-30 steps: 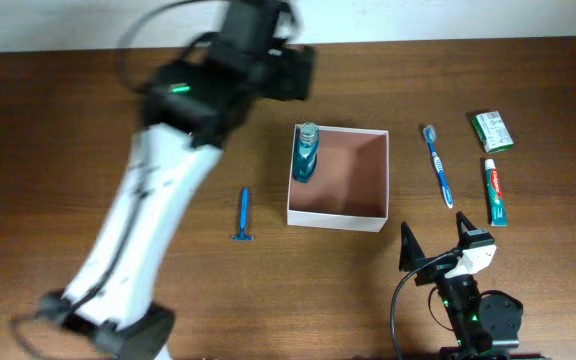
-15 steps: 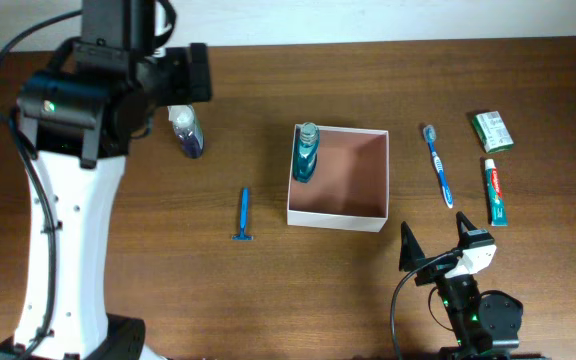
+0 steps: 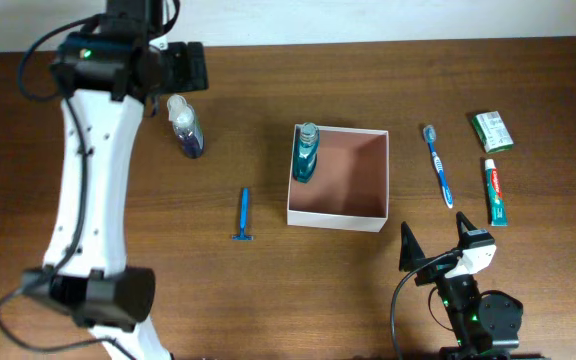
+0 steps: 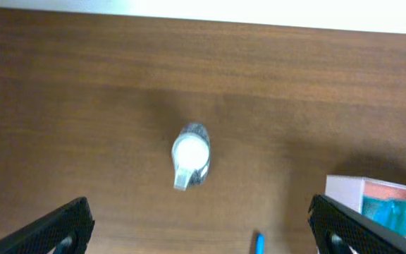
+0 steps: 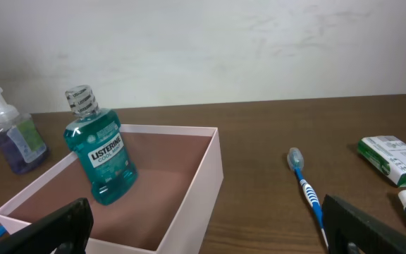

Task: Pack container
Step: 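Move the left gripper to the clear soap pump bottle, then lower the left gripper around the soap bottle and close on it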

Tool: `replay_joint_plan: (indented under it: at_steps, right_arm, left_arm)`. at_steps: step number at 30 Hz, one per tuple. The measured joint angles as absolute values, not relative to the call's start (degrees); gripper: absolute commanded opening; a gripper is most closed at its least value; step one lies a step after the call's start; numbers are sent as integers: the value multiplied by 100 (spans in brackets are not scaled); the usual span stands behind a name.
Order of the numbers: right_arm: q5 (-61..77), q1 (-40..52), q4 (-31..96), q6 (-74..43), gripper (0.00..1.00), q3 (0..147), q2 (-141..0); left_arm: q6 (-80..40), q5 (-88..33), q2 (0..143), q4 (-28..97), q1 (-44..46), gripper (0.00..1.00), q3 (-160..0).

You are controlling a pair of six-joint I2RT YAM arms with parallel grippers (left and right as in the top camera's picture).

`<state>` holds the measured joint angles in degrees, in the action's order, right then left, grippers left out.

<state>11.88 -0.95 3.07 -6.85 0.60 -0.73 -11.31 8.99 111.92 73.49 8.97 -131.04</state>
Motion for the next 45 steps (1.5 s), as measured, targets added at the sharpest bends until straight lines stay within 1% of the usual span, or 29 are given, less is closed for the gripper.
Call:
replay_joint_plan:
  at_steps: [10, 19, 24, 33, 45]
  right_arm:
    - [1188, -95, 307, -685, 98, 60, -73]
    - [1188, -95, 307, -685, 98, 60, -73]
    - [1188, -95, 307, -683, 99, 60, -73]
    - [1190, -95, 307, -685, 98, 60, -73]
    - [1188, -95, 307, -683, 98, 60, -73]
  left_arm:
    - [-1131, 882, 11902, 7247, 873, 99, -13102]
    - [-1131, 880, 12593, 7299, 657, 99, -13102]
    - [-1131, 834, 12623, 7301, 517, 99, -13093]
    - [-956, 178, 12623, 7282, 198, 98, -13093]
    - [-526, -67, 12623, 7328, 222, 98, -13082]
